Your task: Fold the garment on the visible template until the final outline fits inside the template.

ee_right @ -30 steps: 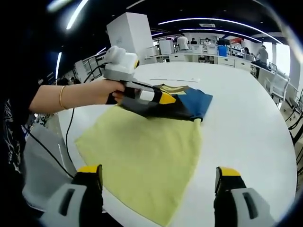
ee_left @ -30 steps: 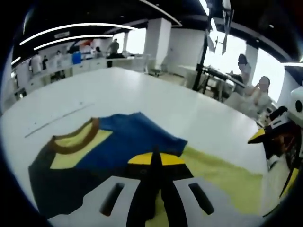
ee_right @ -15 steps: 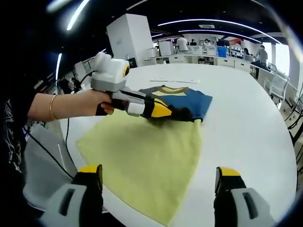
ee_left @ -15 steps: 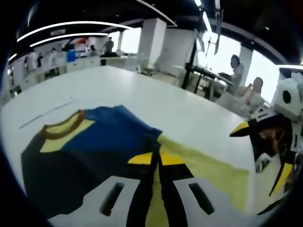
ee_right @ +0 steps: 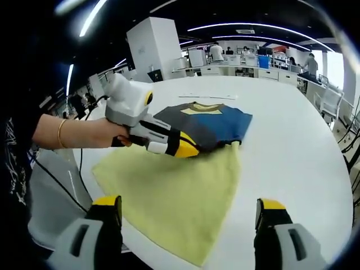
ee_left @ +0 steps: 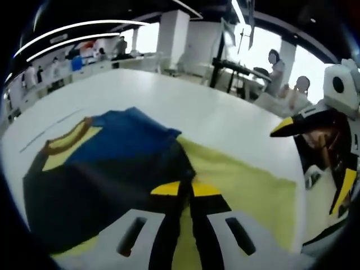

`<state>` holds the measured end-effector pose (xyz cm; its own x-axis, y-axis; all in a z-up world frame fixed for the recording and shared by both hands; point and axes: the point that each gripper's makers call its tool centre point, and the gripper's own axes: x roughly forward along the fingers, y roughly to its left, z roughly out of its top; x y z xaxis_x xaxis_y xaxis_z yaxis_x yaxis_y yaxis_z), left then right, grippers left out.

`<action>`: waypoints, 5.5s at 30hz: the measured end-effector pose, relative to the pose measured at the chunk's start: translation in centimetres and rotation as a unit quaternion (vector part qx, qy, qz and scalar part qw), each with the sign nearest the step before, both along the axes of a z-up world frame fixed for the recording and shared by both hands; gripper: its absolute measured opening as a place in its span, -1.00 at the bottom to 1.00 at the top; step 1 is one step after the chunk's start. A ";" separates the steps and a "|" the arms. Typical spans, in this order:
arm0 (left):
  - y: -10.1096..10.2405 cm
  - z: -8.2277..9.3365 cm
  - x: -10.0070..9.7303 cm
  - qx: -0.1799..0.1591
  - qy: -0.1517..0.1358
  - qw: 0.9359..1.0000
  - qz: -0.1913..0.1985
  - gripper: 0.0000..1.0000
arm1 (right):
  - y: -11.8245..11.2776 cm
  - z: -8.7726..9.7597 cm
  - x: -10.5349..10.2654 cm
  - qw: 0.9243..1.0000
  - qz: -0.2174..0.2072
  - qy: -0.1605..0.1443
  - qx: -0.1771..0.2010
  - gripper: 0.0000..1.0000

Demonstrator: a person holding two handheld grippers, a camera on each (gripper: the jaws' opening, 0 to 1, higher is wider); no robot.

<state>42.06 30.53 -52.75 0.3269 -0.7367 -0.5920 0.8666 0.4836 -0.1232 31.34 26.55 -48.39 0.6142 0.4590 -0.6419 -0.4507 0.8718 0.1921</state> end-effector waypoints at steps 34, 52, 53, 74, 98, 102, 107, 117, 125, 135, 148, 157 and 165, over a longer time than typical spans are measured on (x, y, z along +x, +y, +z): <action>-4.0 1.5 3.6 -0.024 -0.060 0.998 0.020 -0.57 | -0.1 1.1 -0.7 0.999 0.021 -0.025 -0.011 0.99; -3.5 -0.6 5.5 -0.016 -0.004 0.997 0.074 -1.00 | -0.6 0.7 -0.5 1.000 0.006 -0.021 -0.013 0.99; -3.4 -0.6 5.5 -0.017 -0.002 0.997 0.075 -1.00 | -0.7 0.7 -0.5 1.000 0.006 -0.020 -0.013 0.99; -5.2 2.1 7.5 -0.064 -0.008 0.993 0.101 -1.00 | -0.3 0.7 -0.2 1.000 0.007 -0.020 -0.011 0.99; -9.3 2.9 5.1 -0.096 -0.015 0.995 0.017 -0.28 | -0.4 0.9 -0.2 1.000 0.007 -0.024 -0.012 0.99; -8.6 4.3 5.1 -0.102 -0.030 0.994 0.021 0.06 | -0.1 0.8 -0.2 1.000 0.011 -0.023 -0.011 0.99; -6.4 5.8 5.5 -0.115 -0.049 0.992 0.033 0.38 | 0.1 1.1 -0.1 1.000 0.013 -0.026 -0.012 0.99; -1.9 7.7 4.8 -0.101 -0.073 0.992 0.038 0.85 | 0.7 0.8 0.1 1.000 0.017 -0.022 -0.010 0.99; 0.6 9.4 3.1 -0.092 -0.074 0.993 0.025 0.98 | 1.0 0.9 0.4 0.999 0.017 -0.023 -0.014 0.99; 5.9 9.7 1.2 -0.073 -0.080 0.993 0.037 0.98 | 1.1 0.4 0.1 1.000 0.003 -0.011 -0.004 0.99; 13.2 8.5 -2.2 -0.031 -0.088 0.993 0.067 0.94 | 1.0 0.2 -1.1 1.000 0.005 0.006 0.004 0.99; 18.2 6.0 -4.8 0.001 -0.047 0.993 0.106 0.83 | 0.4 -1.2 -2.6 0.999 -0.015 0.041 0.000 0.95; 21.3 5.4 -6.3 0.005 -0.020 0.988 0.152 0.69 | 0.0 -2.2 -3.5 0.998 -0.018 0.051 -0.011 0.89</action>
<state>35.80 51.88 -47.37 0.5549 -0.5957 -0.5808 0.6858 0.7227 -0.0859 27.86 26.59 -50.56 0.5602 0.4239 -0.7117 -0.3986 0.8911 0.2170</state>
